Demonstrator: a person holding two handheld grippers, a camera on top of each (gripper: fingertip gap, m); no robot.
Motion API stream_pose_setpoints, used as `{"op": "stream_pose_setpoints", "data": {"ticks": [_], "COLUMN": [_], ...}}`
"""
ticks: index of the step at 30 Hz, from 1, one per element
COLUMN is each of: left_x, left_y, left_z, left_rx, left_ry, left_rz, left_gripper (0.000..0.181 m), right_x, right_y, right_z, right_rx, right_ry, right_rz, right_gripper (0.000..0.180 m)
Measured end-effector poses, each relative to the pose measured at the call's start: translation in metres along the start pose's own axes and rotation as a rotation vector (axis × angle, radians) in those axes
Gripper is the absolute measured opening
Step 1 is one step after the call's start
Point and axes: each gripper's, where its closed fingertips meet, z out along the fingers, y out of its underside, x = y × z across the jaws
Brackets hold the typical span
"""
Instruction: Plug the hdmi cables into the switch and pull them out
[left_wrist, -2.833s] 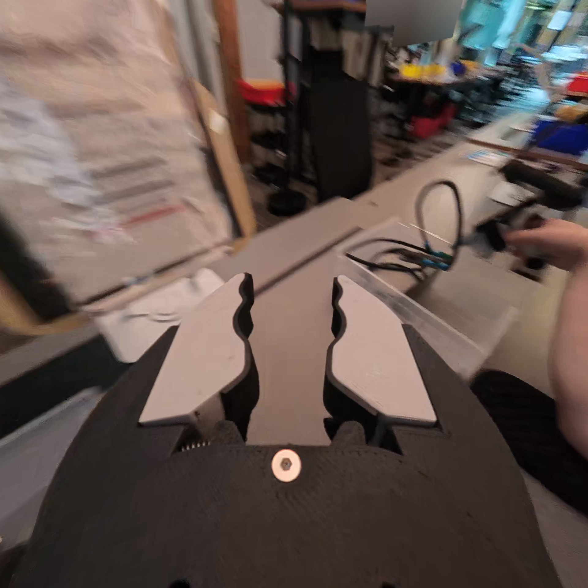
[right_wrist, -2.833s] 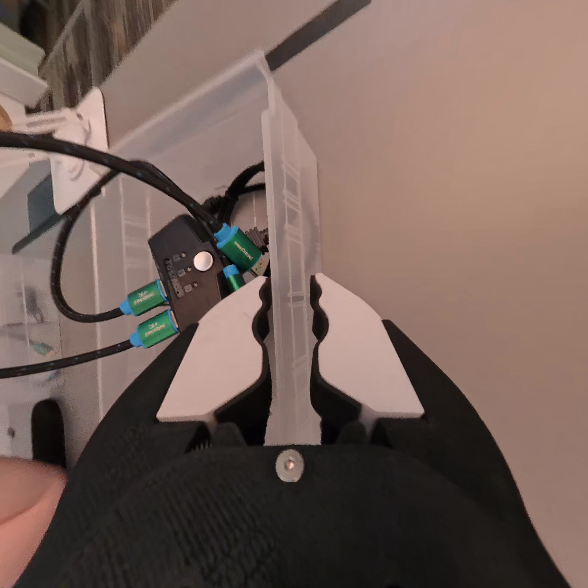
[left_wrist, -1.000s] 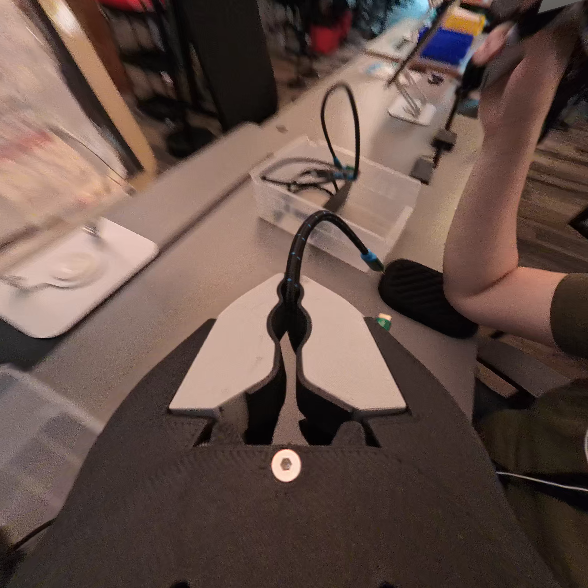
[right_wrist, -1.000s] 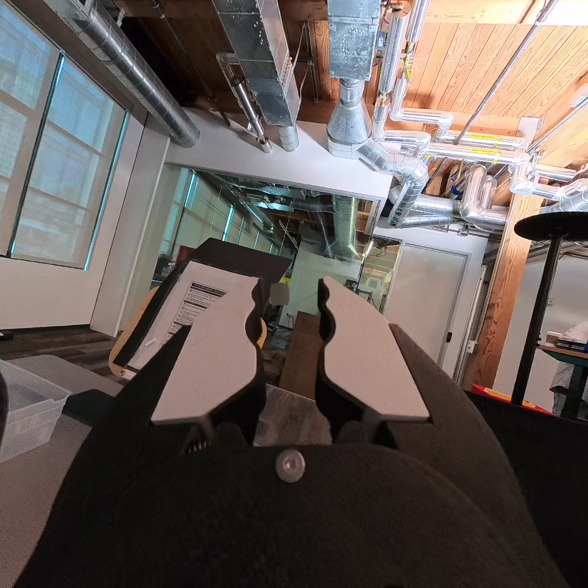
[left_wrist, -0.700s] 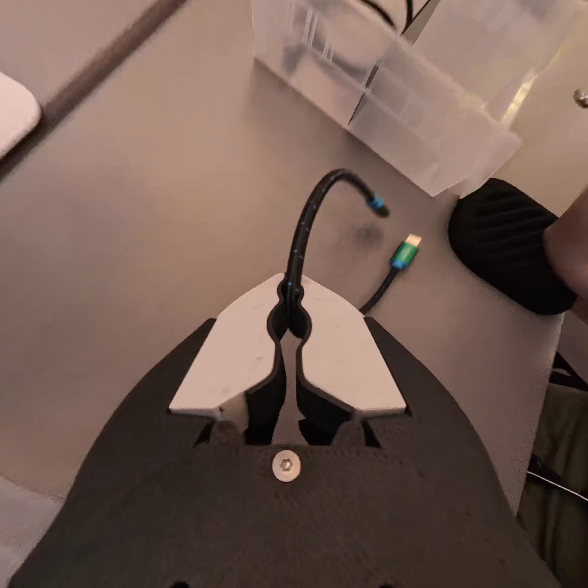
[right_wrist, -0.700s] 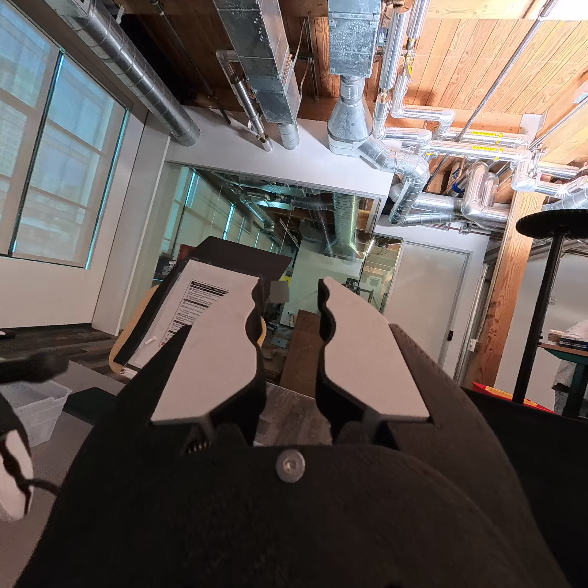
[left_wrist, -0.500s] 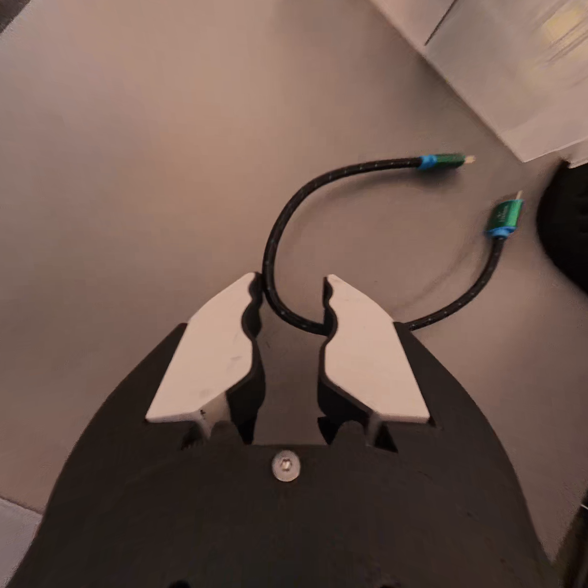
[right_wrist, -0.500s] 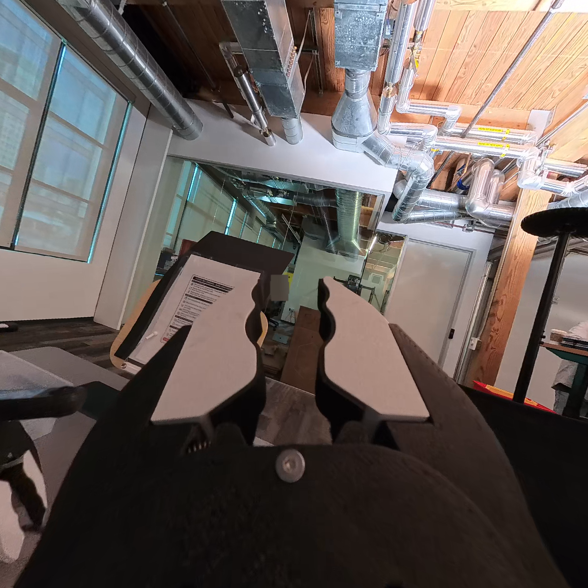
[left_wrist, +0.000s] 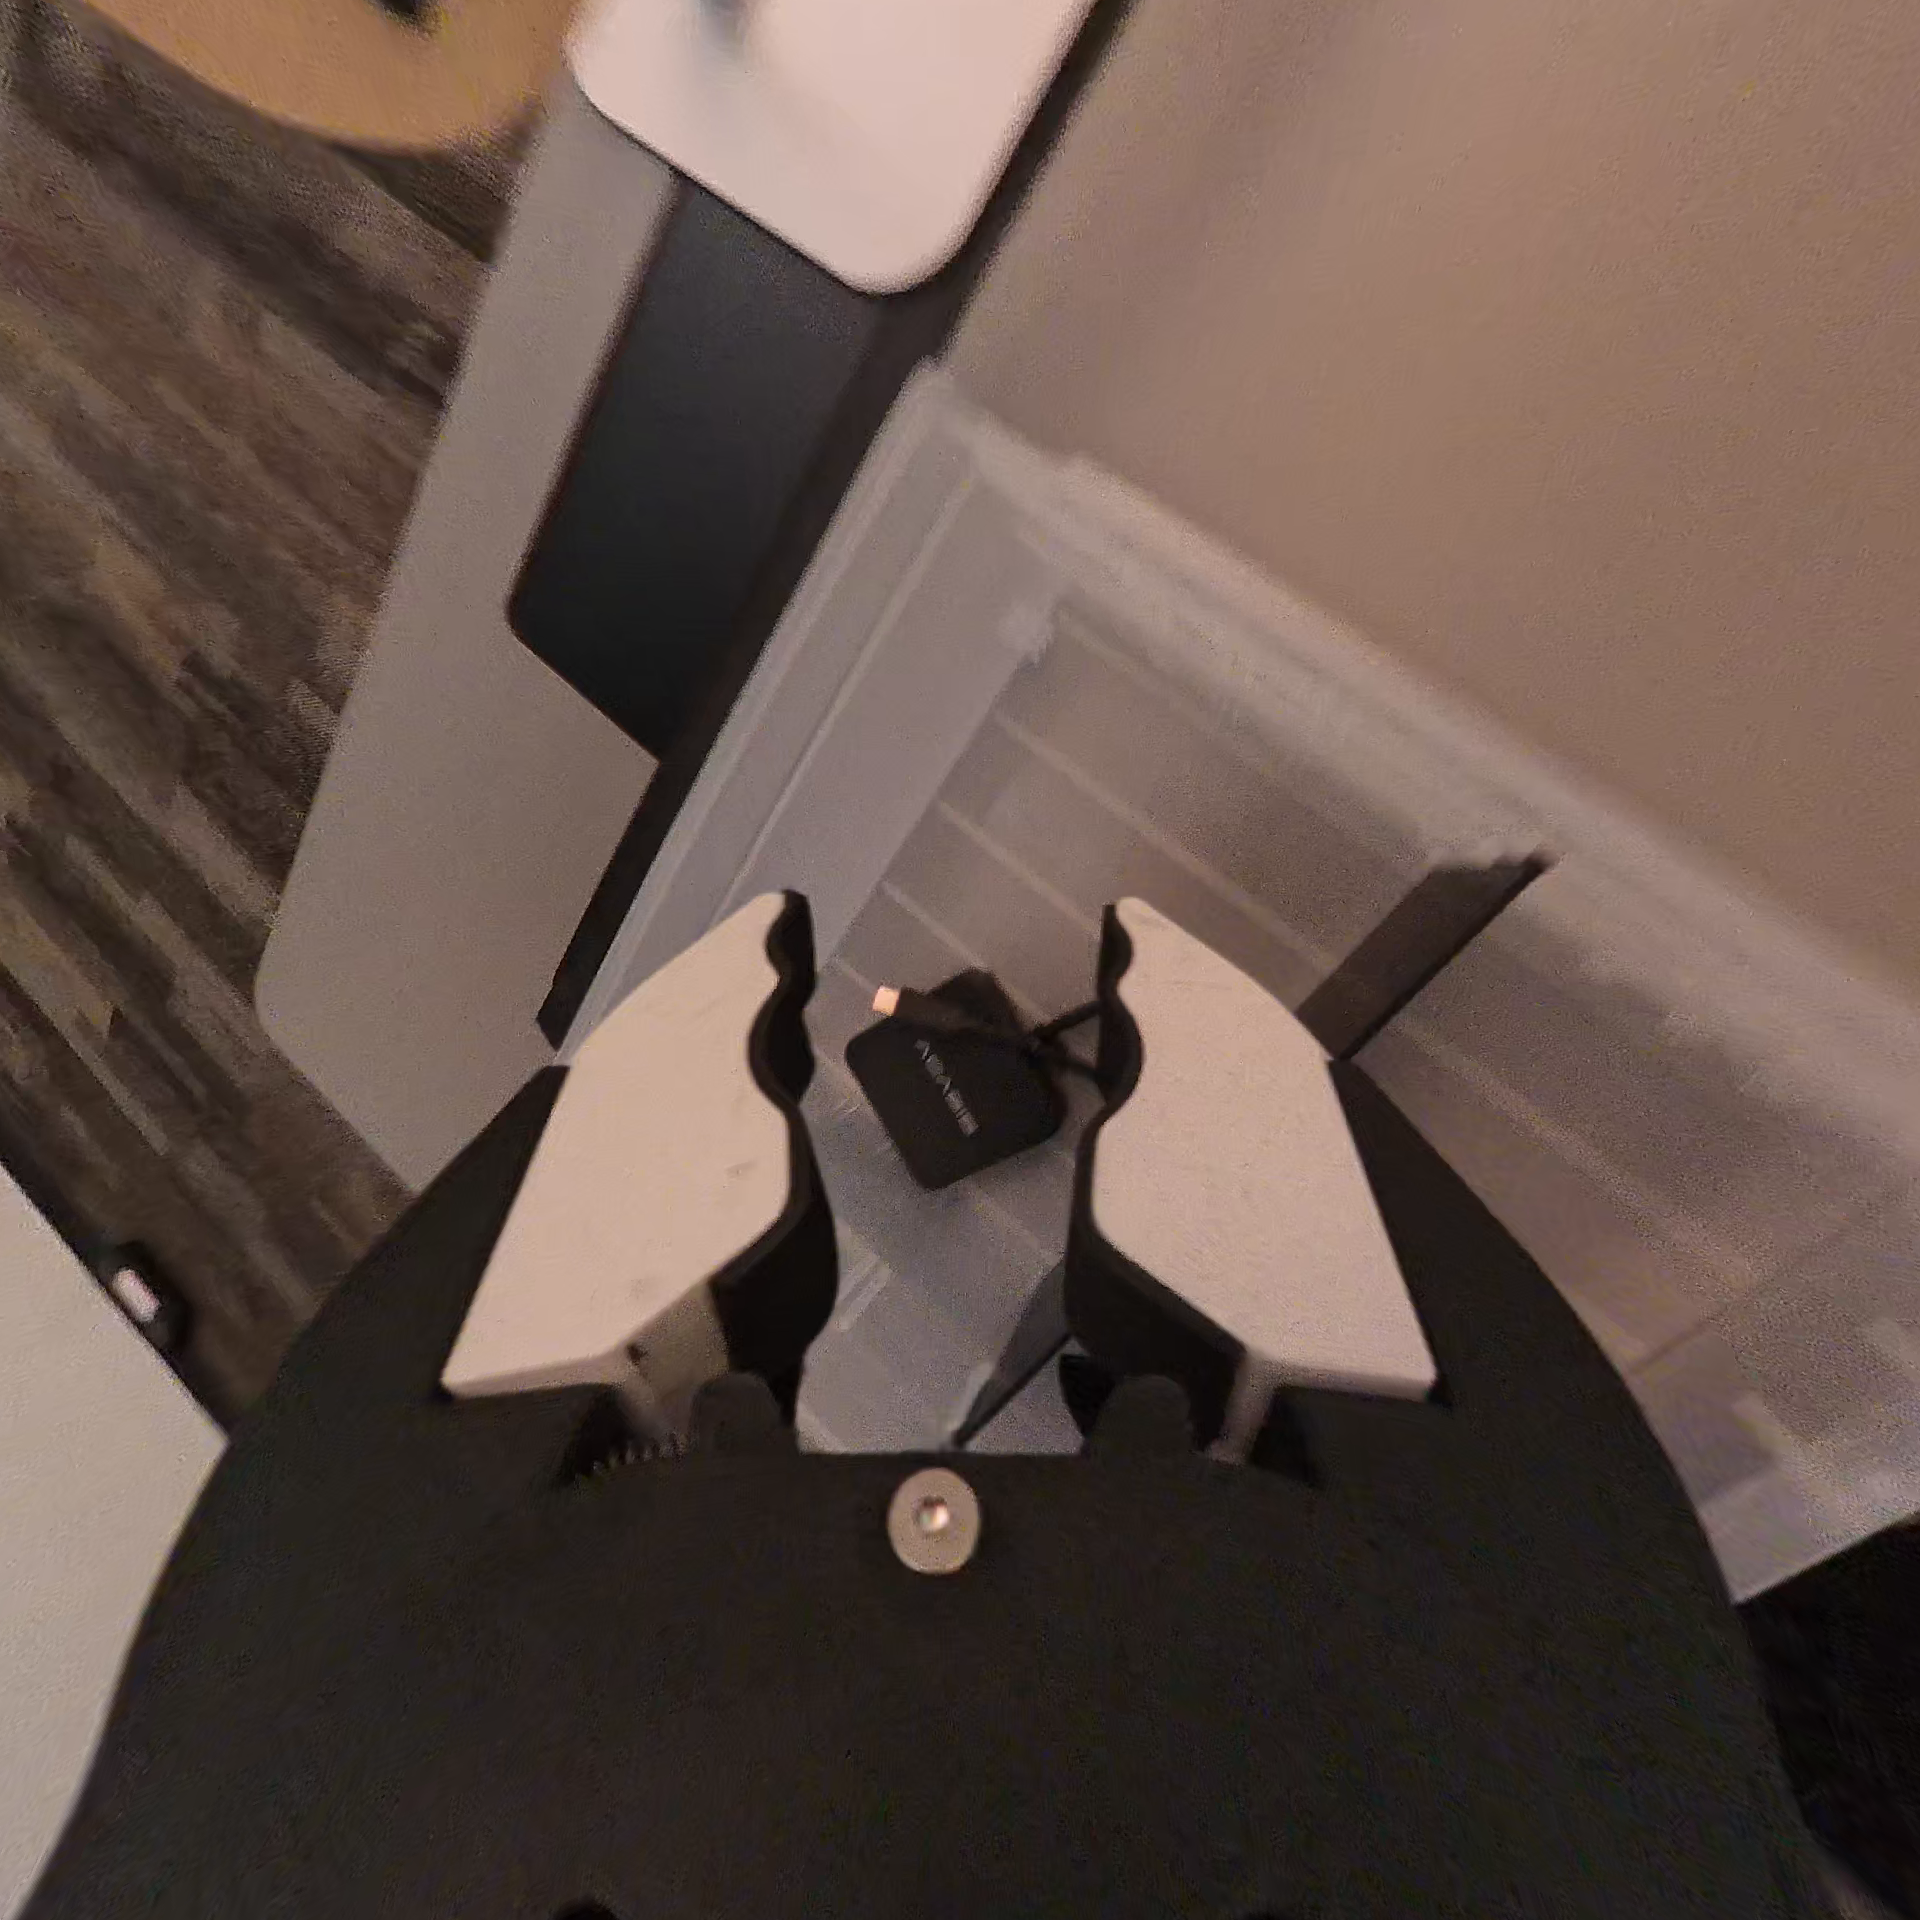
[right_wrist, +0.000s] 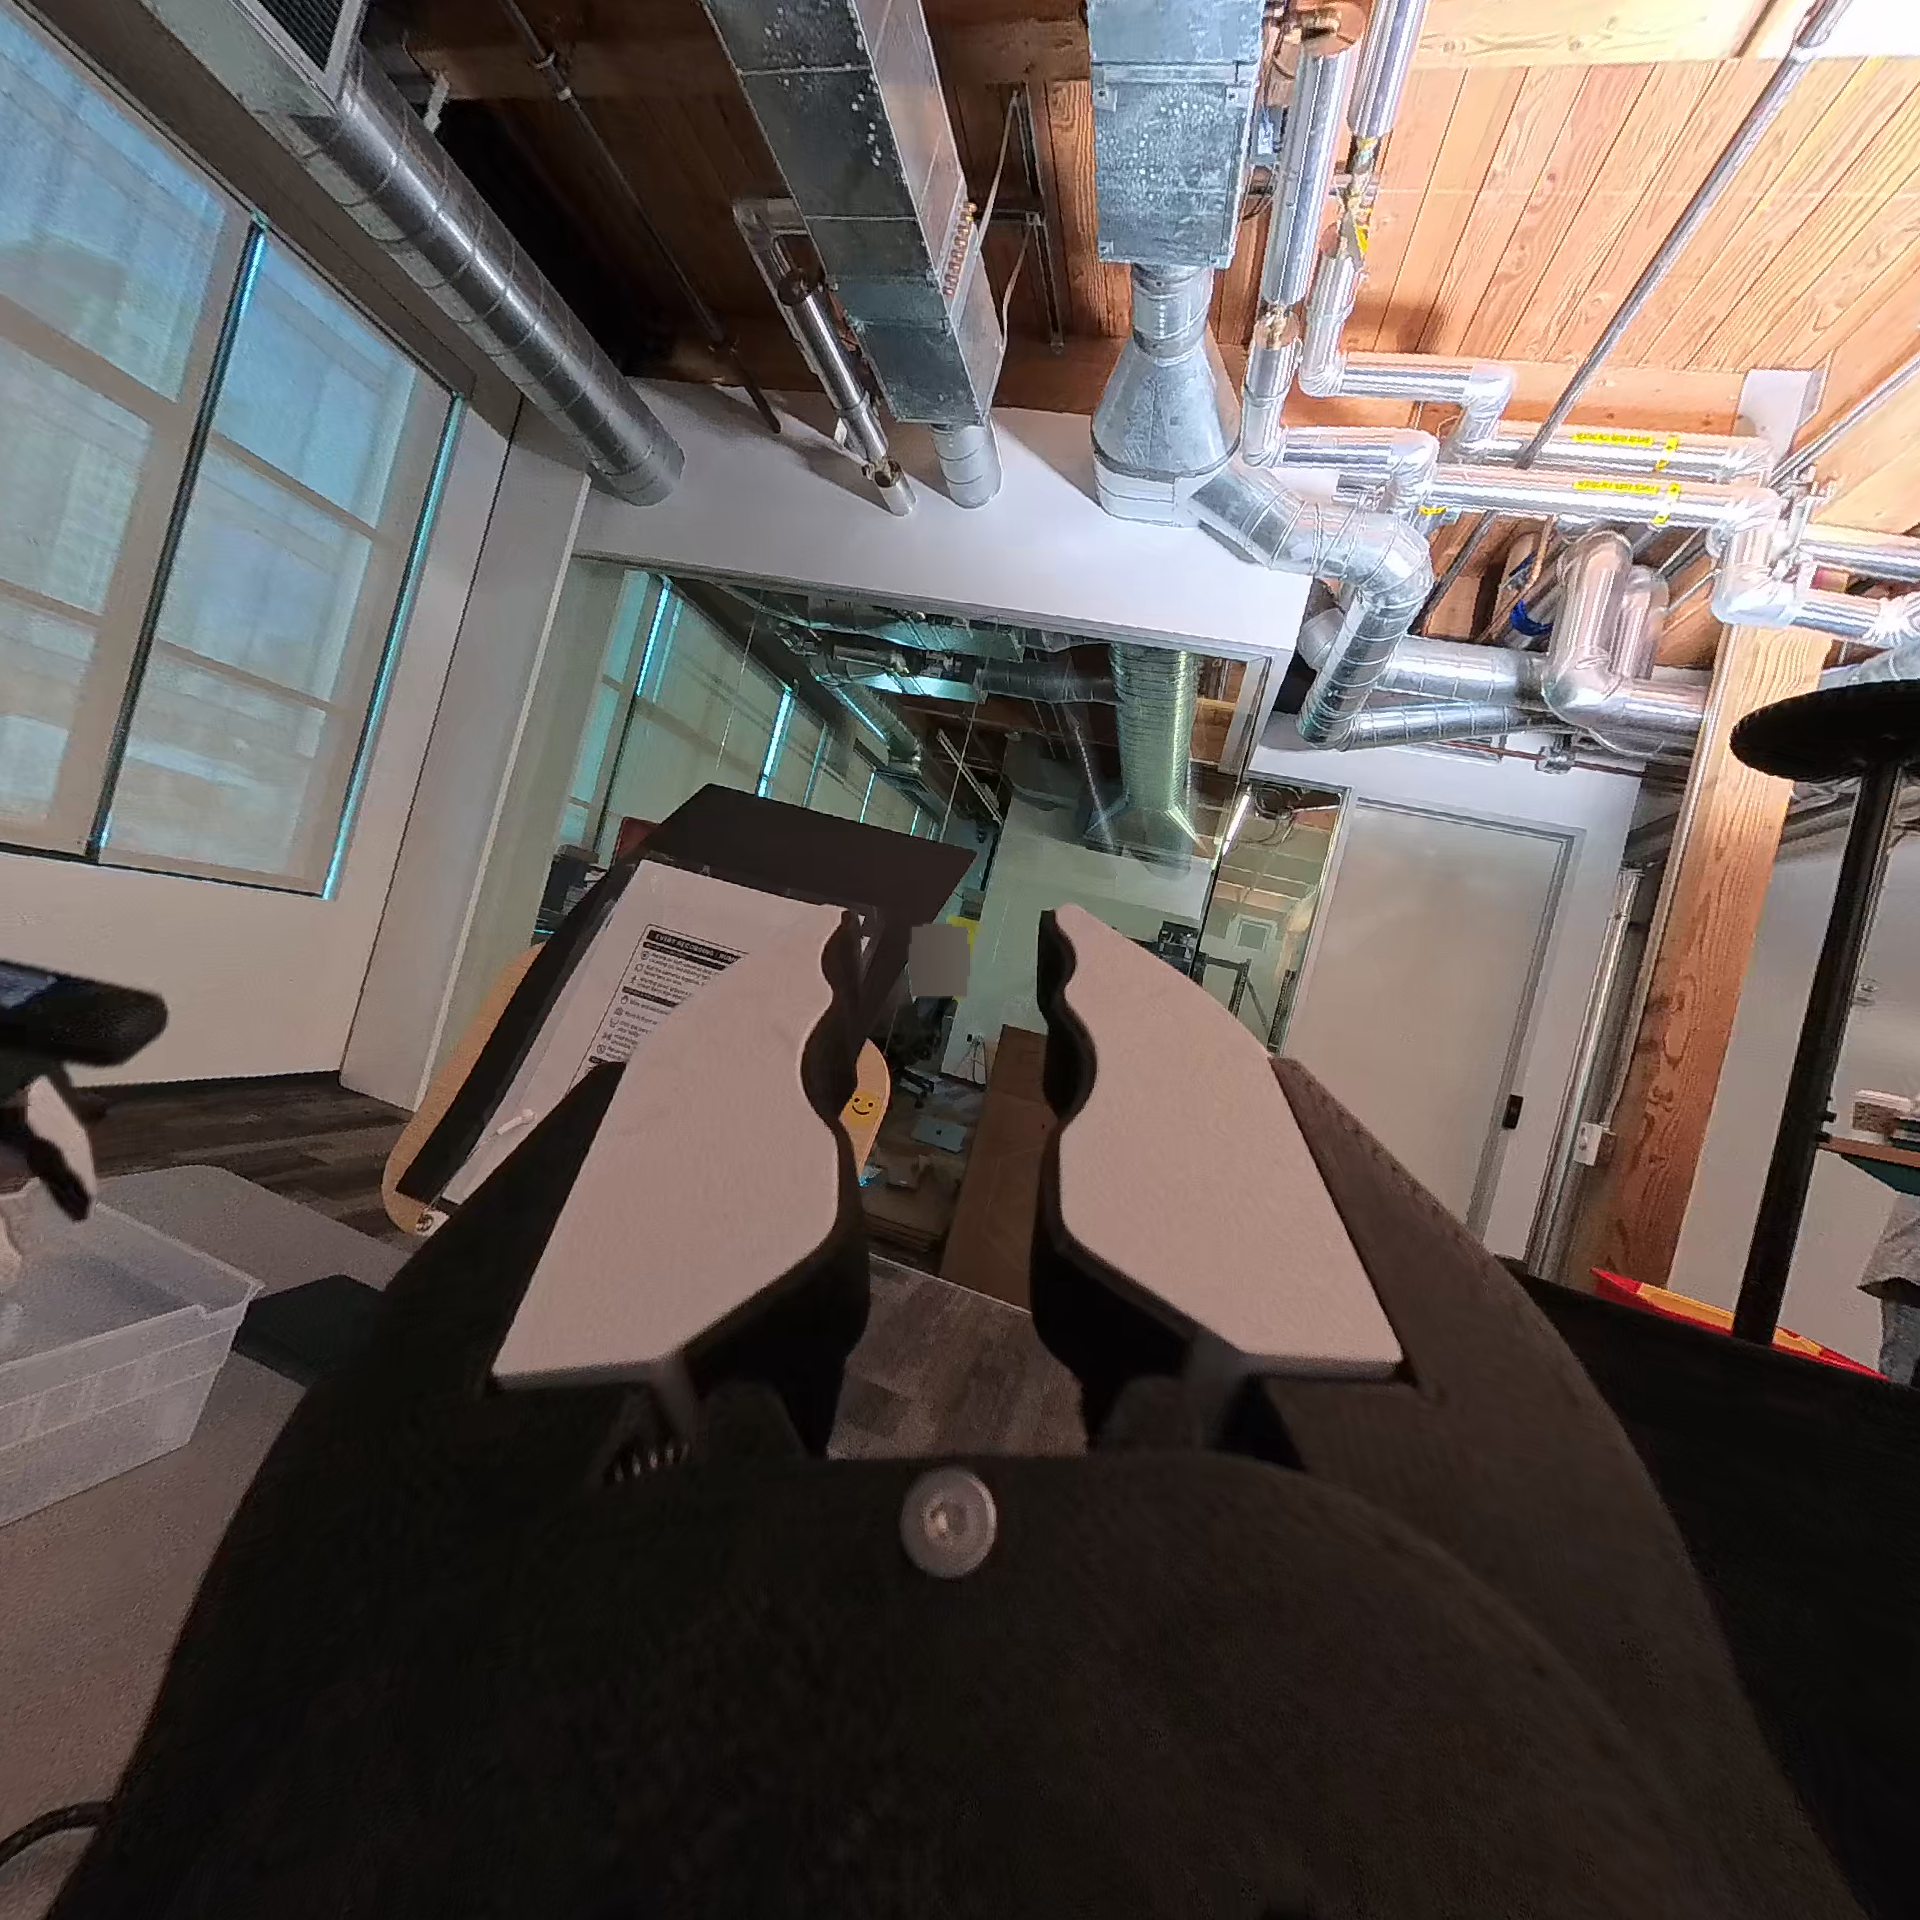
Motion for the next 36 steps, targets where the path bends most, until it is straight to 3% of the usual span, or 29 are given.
{"op": "stream_pose_setpoints", "data": {"ticks": [1,3,6,9,17,26,30,36], "left_x": [-0.001,-0.01,-0.008,-0.014,-0.002,0.004,0.01,0.028], "left_y": [0.01,0.035,0.066,0.073,0.081,0.079,0.06,0.027], "left_z": [0.009,0.027,0.052,0.065,0.073,0.086,0.085,0.084], "left_rx": [-0.033,-0.142,-0.315,-0.32,-0.391,-0.422,-0.339,-0.232], "left_ry": [0.013,0.005,0.116,0.11,0.173,0.098,0.056,0.097], "left_rz": [0.043,0.035,-0.108,-0.155,-0.234,0.02,0.243,0.328], "left_gripper": [0.043,0.038,0.055,0.044,0.042,0.031,0.027,0.021], "right_x": [0.001,0.0,-0.001,-0.002,-0.001,-0.004,-0.004,-0.004], "right_y": [0.001,0.003,0.006,0.006,0.006,0.006,0.005,0.006], "right_z": [0.0,0.002,0.004,0.004,0.004,0.005,0.005,0.005], "right_rx": [0.001,-0.002,-0.021,-0.025,-0.019,-0.02,-0.019,-0.02], "right_ry": [0.002,0.001,0.004,0.007,0.007,-0.002,-0.001,-0.002], "right_rz": [0.003,0.005,-0.012,-0.023,-0.018,-0.026,-0.028,-0.027], "right_gripper": [0.033,0.033,0.033,0.033,0.032,0.032,0.031,0.031]}}
